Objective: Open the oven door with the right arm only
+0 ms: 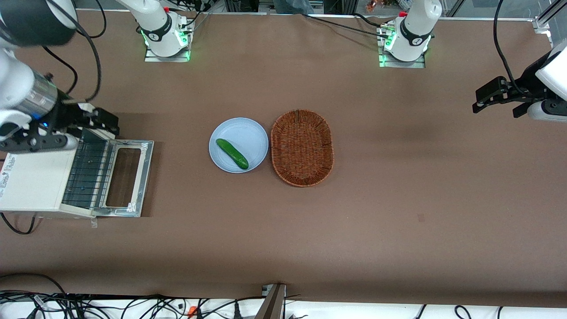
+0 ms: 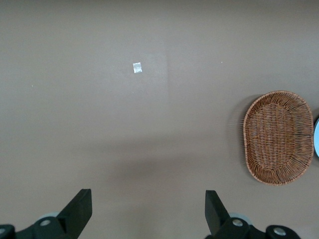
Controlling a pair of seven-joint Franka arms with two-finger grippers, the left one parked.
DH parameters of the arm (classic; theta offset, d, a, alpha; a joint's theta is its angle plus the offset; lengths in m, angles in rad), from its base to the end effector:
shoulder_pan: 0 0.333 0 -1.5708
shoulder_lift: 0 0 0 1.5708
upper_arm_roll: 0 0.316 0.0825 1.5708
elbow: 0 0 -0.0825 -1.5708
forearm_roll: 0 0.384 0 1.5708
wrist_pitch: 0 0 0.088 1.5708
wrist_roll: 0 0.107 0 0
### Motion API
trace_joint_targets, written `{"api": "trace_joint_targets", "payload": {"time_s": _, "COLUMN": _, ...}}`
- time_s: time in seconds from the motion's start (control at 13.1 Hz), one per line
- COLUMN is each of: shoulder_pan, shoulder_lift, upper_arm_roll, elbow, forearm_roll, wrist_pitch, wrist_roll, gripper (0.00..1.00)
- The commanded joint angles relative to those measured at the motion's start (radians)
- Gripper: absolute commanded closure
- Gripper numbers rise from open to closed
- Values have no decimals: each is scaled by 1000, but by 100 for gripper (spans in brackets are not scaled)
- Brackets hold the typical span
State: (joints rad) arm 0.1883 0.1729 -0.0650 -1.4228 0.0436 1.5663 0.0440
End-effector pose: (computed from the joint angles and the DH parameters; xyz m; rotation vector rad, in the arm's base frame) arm 0.6007 0.0827 0.5937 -3.1089 -0.1239 0.0493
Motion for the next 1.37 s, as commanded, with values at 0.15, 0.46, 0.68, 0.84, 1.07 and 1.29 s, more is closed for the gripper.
{"api": "trace_joint_targets", "payload": {"time_s": 0.15, "shoulder_pan": -1, "shoulder_lift": -79, "upper_arm_roll": -73, "elbow": -38, "forearm_roll": 25, "wrist_pitch": -57, "wrist_roll": -108, "gripper": 0}}
{"api": "trace_joint_targets", "payload": {"time_s": 0.46, "shoulder_pan": -50, "shoulder_lift": -125, "upper_arm_roll": -64, "elbow": -105, "forearm_roll": 16, "wrist_pitch": -88, "wrist_roll": -159, "gripper": 0}}
{"api": "trace_joint_targets", "payload": {"time_s": 0.68, "shoulder_pan": -58, "shoulder_lift": -144, "upper_arm_roll": -55, "elbow": -159, "forearm_roll": 13, "wrist_pitch": -43, "wrist_roll": -161, "gripper": 0}}
{"api": "trace_joint_targets", "payload": {"time_s": 0.84, "shoulder_pan": -58, "shoulder_lift": -144, "upper_arm_roll": -55, "elbow": -157, "forearm_roll": 13, "wrist_pitch": -45, "wrist_roll": -162, "gripper": 0}}
{"api": "trace_joint_targets", "payload": {"time_s": 1.07, "shoulder_pan": -56, "shoulder_lift": -144, "upper_arm_roll": -55, "elbow": -153, "forearm_roll": 12, "wrist_pitch": -46, "wrist_roll": -165, "gripper": 0}}
{"api": "trace_joint_targets", "payload": {"time_s": 1.29, "shoulder_pan": -53, "shoulder_lift": -144, "upper_arm_roll": -53, "elbow": -151, "forearm_roll": 12, "wrist_pitch": -46, "wrist_roll": -165, "gripper": 0}}
